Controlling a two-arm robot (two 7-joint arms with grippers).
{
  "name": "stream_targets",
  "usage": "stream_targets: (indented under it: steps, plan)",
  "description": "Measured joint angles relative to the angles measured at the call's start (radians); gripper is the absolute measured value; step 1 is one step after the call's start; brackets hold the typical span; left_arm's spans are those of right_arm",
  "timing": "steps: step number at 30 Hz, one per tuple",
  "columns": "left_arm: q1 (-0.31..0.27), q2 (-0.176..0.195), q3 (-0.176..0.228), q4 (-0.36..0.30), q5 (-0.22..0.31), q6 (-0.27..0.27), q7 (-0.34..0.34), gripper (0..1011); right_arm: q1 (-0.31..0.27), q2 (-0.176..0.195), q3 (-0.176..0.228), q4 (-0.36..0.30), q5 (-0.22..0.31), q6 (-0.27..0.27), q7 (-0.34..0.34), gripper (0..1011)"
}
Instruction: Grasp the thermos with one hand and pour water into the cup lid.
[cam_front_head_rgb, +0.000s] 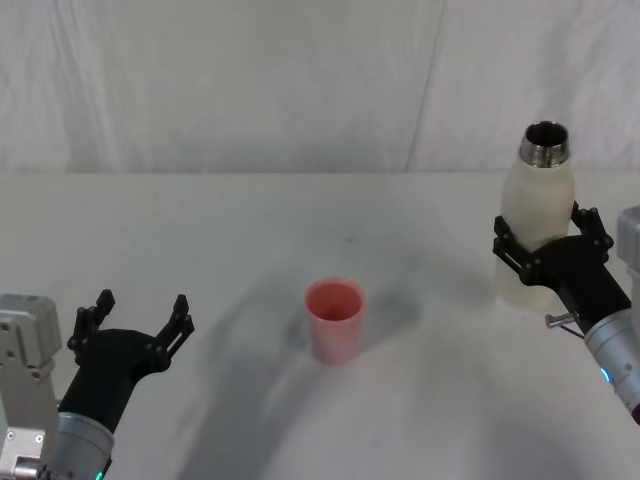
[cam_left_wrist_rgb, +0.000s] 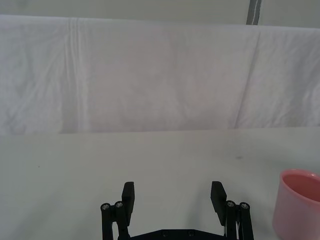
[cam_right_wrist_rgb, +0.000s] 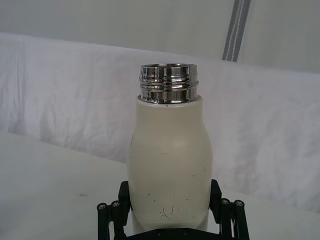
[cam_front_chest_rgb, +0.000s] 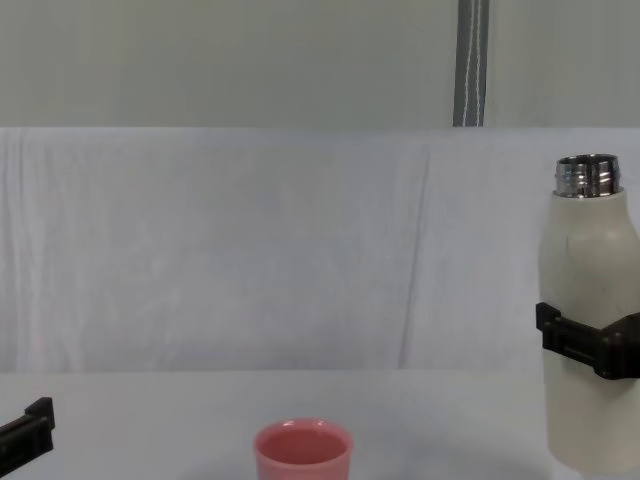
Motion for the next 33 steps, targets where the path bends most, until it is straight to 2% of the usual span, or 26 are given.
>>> stream_targets:
  steps: [3,17,33]
  plan:
    - [0.000,0.000,0.000,0.000,0.000,0.000,0.000,1001,0.003,0.000,0.008,0.005,0.024,0.005,0.004,950]
    - [0.000,0.000,0.000,0.000,0.000,0.000,0.000,1001,0.012,0.004,0.015,0.037,0.062,0.004,0.008,950]
    - [0.000,0.000,0.000,0.000,0.000,0.000,0.000,1001,0.017,0.014,-0.003,0.041,0.074,0.008,0.019,950]
